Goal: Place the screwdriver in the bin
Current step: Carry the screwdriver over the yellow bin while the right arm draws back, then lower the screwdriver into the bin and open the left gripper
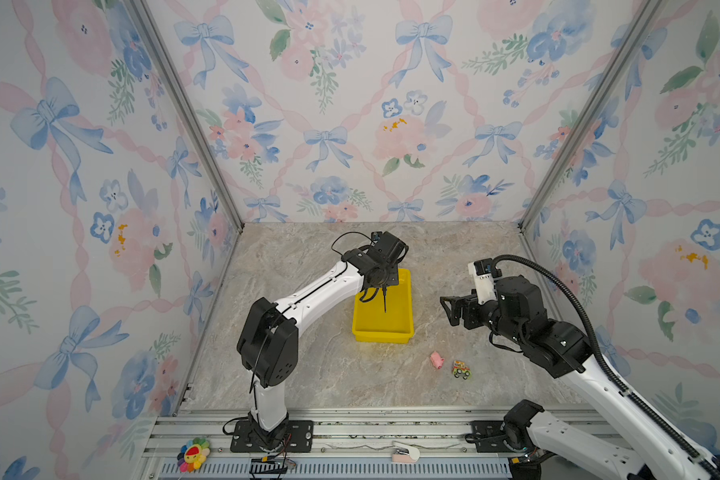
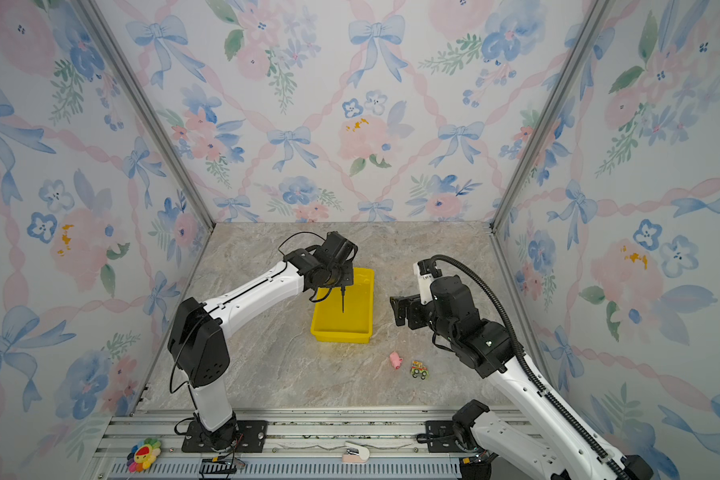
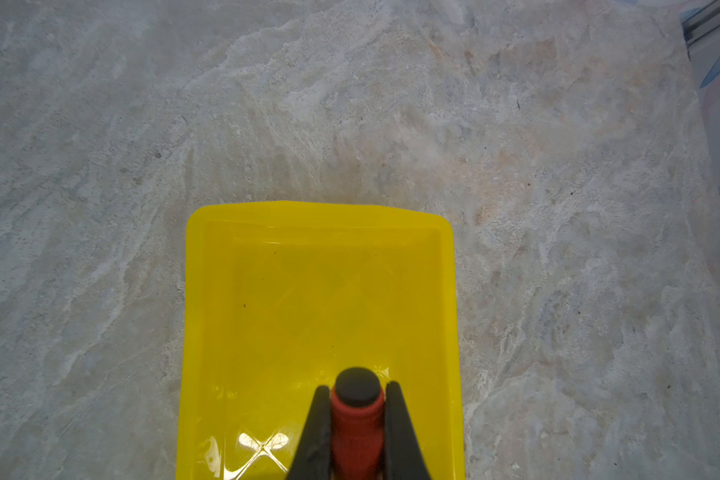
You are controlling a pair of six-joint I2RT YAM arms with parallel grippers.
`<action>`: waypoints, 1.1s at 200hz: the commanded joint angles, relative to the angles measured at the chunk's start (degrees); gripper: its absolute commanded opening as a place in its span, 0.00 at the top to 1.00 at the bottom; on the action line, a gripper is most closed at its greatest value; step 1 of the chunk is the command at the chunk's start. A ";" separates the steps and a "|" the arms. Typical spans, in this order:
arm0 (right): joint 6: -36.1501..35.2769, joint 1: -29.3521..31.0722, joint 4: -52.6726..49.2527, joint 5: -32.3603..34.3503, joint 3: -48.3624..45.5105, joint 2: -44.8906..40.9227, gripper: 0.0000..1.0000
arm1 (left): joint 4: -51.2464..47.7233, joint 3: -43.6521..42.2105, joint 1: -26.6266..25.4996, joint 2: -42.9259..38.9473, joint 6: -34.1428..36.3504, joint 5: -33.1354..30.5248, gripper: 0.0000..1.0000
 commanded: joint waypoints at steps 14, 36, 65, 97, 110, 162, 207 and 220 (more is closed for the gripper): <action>1.55 0.16 0.47 1.24 -1.08 0.31 0.03 | -1.24 2.34 -0.19 4.48 0.91 1.14 1.00; 1.65 0.08 0.83 1.69 -1.54 0.89 0.03 | -1.29 3.92 -0.11 6.99 1.30 1.73 1.00; 1.94 0.16 0.49 1.73 -1.32 1.64 0.03 | -1.41 4.33 0.37 9.47 0.86 2.01 1.00; 2.22 0.08 1.74 2.21 -1.89 1.57 0.03 | -1.34 2.49 0.43 8.62 0.45 2.84 1.00; 2.22 0.10 2.23 2.38 -2.04 2.00 0.03 | -1.34 1.08 0.43 8.22 0.22 2.90 1.00; 2.88 0.16 3.82 2.22 -2.58 2.25 0.03 | -1.25 -0.05 0.43 10.37 -0.38 2.82 1.00; 2.18 -0.01 4.61 2.55 -3.48 2.29 0.03 | -1.33 1.51 0.61 14.34 0.13 4.33 1.00; 2.38 -0.01 4.56 2.56 -3.48 2.18 0.03 | -1.38 1.64 0.61 15.28 -0.30 4.80 1.00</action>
